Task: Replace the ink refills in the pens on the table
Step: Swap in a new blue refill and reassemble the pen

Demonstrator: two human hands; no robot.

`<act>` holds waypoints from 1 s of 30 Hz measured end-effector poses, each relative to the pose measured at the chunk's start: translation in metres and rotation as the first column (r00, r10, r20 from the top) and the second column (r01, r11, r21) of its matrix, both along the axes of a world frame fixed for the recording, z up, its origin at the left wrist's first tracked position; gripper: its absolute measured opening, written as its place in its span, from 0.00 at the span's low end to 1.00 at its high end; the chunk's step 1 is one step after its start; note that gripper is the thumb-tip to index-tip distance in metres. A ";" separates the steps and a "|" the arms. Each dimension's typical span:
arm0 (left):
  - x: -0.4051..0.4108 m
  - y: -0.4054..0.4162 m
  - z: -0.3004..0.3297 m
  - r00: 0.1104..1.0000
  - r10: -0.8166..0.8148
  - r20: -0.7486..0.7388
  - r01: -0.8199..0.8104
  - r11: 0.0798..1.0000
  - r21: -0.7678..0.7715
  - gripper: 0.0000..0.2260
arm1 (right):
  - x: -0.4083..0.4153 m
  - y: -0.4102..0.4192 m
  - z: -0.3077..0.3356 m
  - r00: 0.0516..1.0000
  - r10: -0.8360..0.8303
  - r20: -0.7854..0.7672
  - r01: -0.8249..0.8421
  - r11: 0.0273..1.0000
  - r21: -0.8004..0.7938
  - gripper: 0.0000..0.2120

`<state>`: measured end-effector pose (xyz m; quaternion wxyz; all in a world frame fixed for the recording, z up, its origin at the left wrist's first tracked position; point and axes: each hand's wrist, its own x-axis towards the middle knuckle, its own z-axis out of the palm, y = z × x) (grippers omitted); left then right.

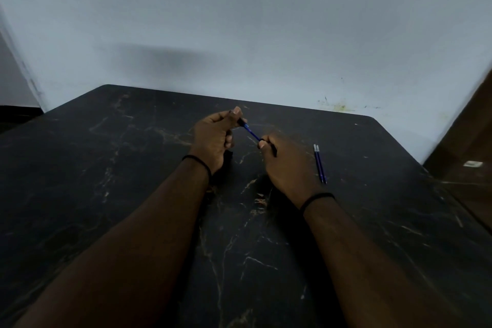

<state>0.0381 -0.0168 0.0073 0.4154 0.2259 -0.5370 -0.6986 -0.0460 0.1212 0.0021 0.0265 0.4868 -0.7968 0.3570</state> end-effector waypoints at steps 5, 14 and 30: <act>-0.003 0.005 0.002 0.997 0.037 0.071 -0.033 0.998 -0.060 0.09 | 0.000 -0.001 -0.001 1.000 -0.007 -0.030 0.007 1.000 -0.008 0.11; -0.005 0.012 0.002 0.987 -0.010 0.163 0.040 0.982 -0.183 0.14 | -0.002 -0.002 -0.003 1.000 -0.012 -0.015 0.011 0.999 -0.032 0.09; -0.008 -0.003 -0.008 0.968 -0.239 0.080 0.248 0.961 -0.127 0.07 | 0.000 -0.003 0.000 0.933 0.004 0.359 0.085 0.969 -0.230 0.04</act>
